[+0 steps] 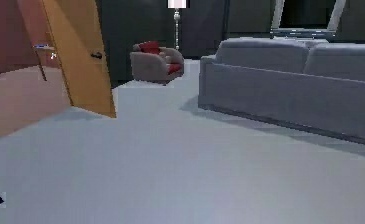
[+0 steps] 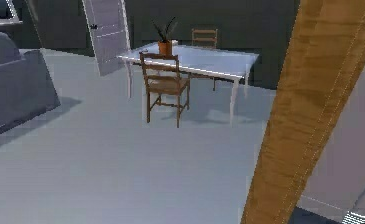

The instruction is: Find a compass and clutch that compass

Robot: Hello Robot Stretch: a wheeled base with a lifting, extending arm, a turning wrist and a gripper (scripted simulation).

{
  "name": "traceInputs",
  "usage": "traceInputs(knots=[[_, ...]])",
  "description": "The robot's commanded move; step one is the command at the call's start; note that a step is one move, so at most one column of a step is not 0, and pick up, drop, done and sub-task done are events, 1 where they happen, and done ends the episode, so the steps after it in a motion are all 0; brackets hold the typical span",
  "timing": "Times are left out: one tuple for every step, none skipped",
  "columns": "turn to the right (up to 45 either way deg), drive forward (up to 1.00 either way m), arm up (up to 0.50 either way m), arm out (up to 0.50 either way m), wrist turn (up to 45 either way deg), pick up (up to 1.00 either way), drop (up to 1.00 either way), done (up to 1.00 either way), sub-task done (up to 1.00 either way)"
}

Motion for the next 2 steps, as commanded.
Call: traceInputs(knots=[[0.0,0.90,0.00,0.00,0.0,0.00,0.00,0.00,0.00],[-45.0,0.00,0.00,0.00,0.0,0.00,0.00,0.00,0.00]])
